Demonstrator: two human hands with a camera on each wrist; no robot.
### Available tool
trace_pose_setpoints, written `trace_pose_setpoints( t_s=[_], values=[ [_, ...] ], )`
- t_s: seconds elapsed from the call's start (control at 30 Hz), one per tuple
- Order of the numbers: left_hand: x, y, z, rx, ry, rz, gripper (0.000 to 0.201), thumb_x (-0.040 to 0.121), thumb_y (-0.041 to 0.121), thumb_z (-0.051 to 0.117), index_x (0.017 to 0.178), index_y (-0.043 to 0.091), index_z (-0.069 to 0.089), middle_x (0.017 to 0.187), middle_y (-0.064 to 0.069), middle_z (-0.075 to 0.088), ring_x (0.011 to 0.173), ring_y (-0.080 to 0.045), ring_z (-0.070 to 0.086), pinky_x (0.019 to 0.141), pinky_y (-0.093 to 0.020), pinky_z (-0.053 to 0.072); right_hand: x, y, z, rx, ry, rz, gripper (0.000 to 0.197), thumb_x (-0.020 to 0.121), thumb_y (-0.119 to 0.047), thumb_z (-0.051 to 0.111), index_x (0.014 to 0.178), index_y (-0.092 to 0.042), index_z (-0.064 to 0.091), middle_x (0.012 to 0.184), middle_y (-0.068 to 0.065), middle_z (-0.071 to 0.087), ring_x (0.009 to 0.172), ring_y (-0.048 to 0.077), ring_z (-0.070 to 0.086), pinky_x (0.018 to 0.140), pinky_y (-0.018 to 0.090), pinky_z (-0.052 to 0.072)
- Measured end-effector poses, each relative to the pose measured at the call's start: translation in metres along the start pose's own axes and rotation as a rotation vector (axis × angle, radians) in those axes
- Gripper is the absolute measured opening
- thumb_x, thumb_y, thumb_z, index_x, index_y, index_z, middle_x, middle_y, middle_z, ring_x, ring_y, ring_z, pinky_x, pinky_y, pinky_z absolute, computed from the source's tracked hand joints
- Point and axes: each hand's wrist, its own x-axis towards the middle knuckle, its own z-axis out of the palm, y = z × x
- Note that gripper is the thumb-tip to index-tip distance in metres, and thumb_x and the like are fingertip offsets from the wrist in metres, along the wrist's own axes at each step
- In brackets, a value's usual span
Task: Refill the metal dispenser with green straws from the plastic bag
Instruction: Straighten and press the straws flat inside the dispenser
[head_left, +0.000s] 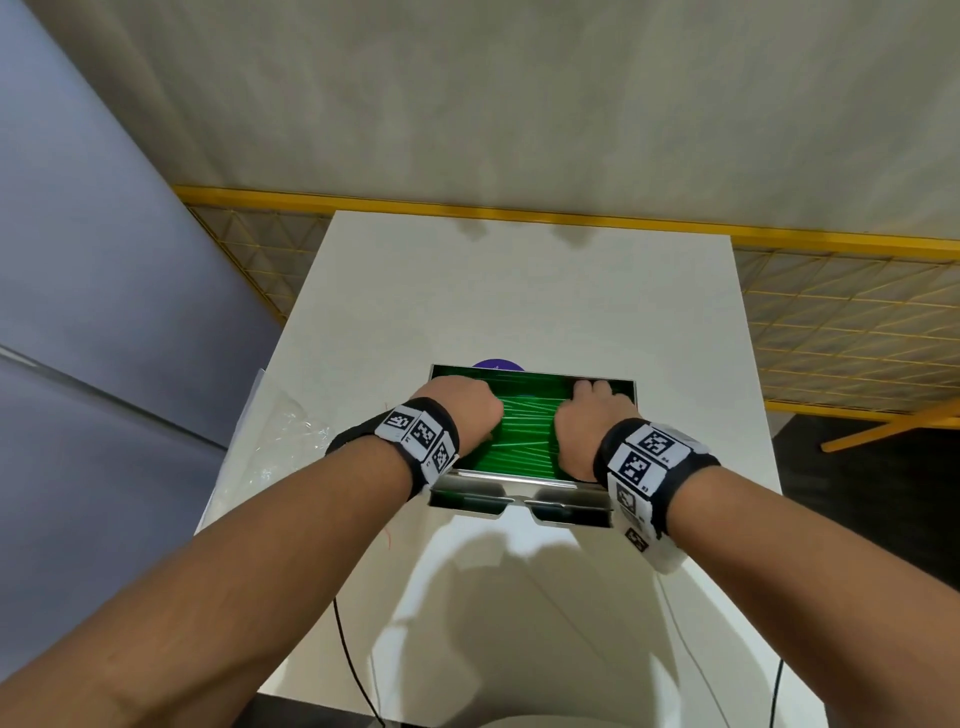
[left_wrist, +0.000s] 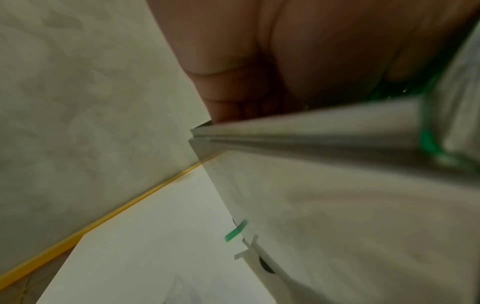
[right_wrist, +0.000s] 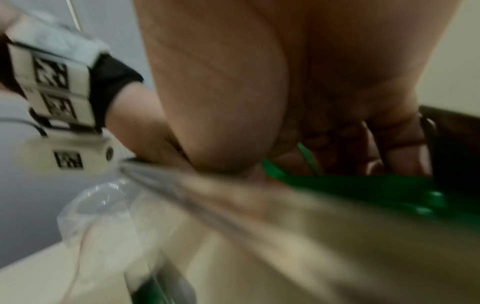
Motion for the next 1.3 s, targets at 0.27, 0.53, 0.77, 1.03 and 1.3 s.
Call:
trace_pose_setpoints(
  t_s=[0.27, 0.53, 0.77, 1.03, 1.3],
  values=[
    [-0.002, -0.003, 0.004, -0.208, 0.126, -0.026, 0.017, 0.094, 0.026, 0.059, 0.1, 0.01, 0.064, 0.095, -0.01, 0.067, 0.087, -0.029, 0.065, 0.075, -0.038, 0.053, -0.029, 0.004, -0.007, 0.421, 0.291, -0.208, 0.019, 0.092, -0.018, 0.051, 0.106, -0.014, 0.064, 0.1, 0.007, 0.057, 0.093, 0.028, 0.059, 0.077, 0.038, 0.051],
    [-0.001, -0.001, 0.007, -0.123, 0.13, -0.072, 0.018, 0.096, 0.021, 0.056, 0.101, 0.01, 0.069, 0.097, -0.01, 0.068, 0.09, -0.028, 0.065, 0.072, -0.037, 0.05, -0.018, 0.011, 0.009, 0.48, 0.266, -0.08, 0.026, 0.09, -0.014, 0.057, 0.116, -0.012, 0.059, 0.108, 0.008, 0.053, 0.093, 0.027, 0.059, 0.078, 0.034, 0.051],
    [0.001, -0.004, 0.017, -0.218, 0.182, -0.055, 0.03, 0.093, 0.015, 0.063, 0.122, 0.009, 0.061, 0.117, -0.012, 0.058, 0.099, -0.031, 0.064, 0.084, -0.041, 0.054, -0.02, 0.007, -0.002, 0.361, 0.009, -0.074, 0.026, 0.089, -0.007, 0.054, 0.115, -0.012, 0.057, 0.104, 0.009, 0.042, 0.069, 0.024, 0.051, 0.068, 0.034, 0.049],
    [-0.008, -0.01, 0.009, -0.297, 0.232, -0.044, 0.021, 0.092, 0.011, 0.059, 0.111, 0.012, 0.065, 0.109, -0.01, 0.065, 0.1, -0.031, 0.064, 0.087, -0.042, 0.053, -0.029, 0.003, -0.013, 0.494, 0.039, -0.188, 0.025, 0.087, -0.006, 0.05, 0.095, -0.016, 0.072, 0.1, 0.004, 0.068, 0.09, 0.024, 0.063, 0.081, 0.032, 0.051],
    [-0.057, -0.027, 0.023, -0.517, 0.503, -0.024, 0.03, 0.096, 0.009, 0.055, 0.121, 0.016, 0.07, 0.118, -0.007, 0.071, 0.109, -0.027, 0.064, 0.096, -0.04, 0.05, -0.032, 0.002, -0.013, 0.494, 0.029, -0.185, 0.033, 0.087, -0.003, 0.05, 0.099, -0.018, 0.076, 0.093, 0.0, 0.072, 0.095, 0.027, 0.066, 0.084, 0.033, 0.052]
  ],
)
